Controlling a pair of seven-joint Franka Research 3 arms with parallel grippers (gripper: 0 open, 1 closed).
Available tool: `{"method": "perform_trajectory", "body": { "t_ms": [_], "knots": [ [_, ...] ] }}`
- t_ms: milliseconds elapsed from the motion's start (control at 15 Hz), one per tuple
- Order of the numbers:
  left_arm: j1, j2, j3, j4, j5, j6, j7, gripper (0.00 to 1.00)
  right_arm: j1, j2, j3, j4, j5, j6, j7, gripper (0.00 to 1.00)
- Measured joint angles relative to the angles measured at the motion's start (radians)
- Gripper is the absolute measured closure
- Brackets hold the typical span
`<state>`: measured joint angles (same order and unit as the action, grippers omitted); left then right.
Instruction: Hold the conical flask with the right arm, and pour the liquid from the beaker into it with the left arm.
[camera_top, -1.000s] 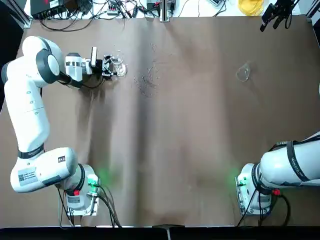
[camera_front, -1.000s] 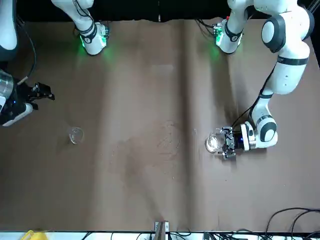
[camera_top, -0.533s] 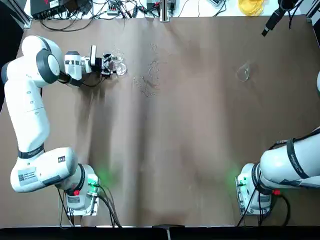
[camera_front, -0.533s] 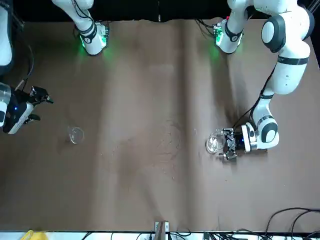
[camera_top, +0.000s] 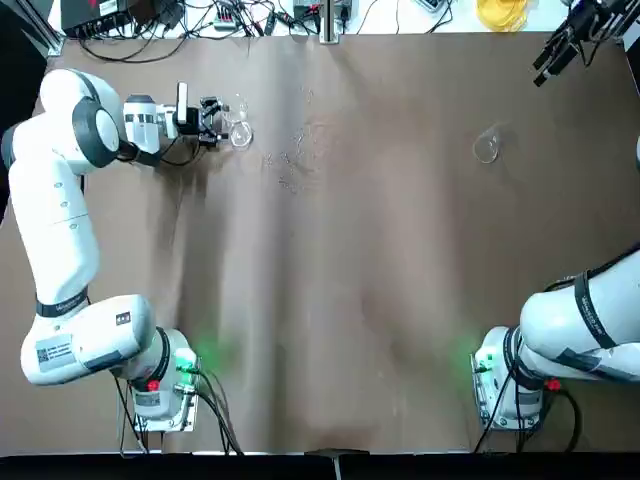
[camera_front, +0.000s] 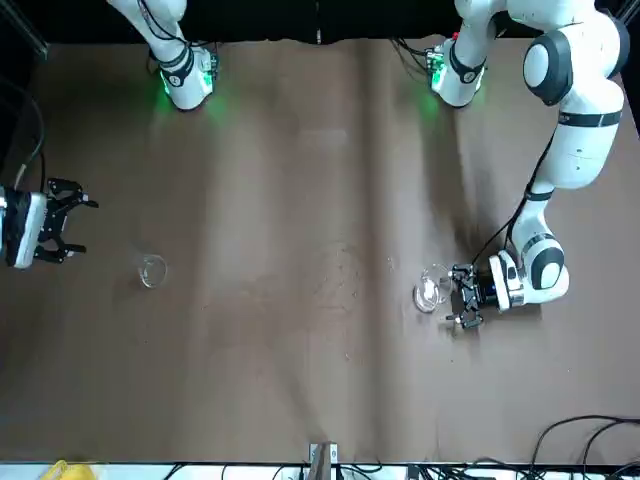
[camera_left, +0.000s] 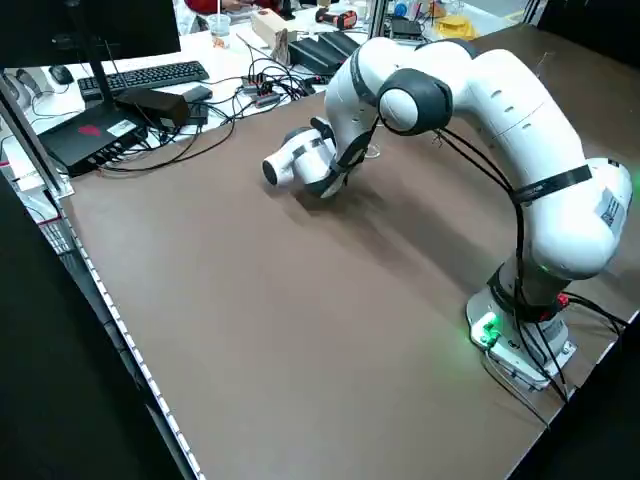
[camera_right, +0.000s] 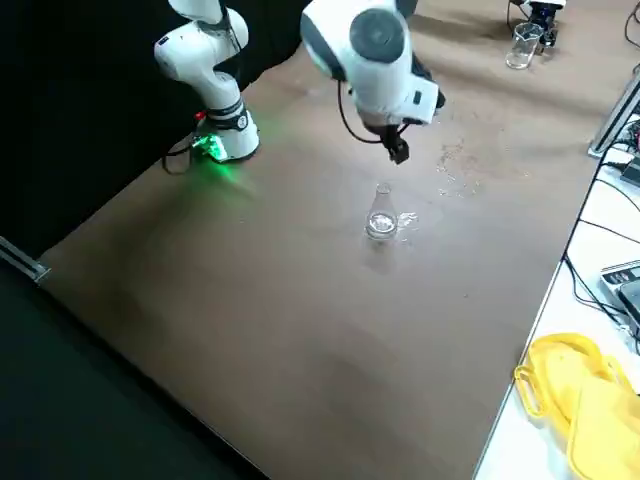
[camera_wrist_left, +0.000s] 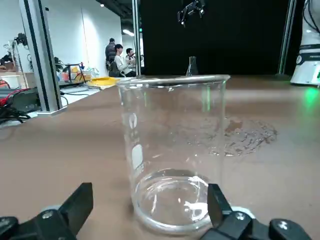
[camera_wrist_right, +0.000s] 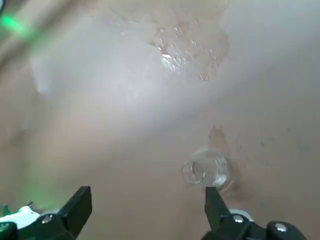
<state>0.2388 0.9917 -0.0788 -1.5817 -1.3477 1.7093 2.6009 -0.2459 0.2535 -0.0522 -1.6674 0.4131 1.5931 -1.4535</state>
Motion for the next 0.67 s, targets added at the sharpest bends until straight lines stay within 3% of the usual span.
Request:
{"method": "perform_trajectory", "body": {
  "t_ms": [667],
  "knots": [
    [0.003, 0.000, 0.015, -0.004, 0.080, 0.013, 0.000, 0.00, -0.154, 0.165, -0.001, 0.000, 0.237, -0.077, -0.483, 0.00]
  ]
}}
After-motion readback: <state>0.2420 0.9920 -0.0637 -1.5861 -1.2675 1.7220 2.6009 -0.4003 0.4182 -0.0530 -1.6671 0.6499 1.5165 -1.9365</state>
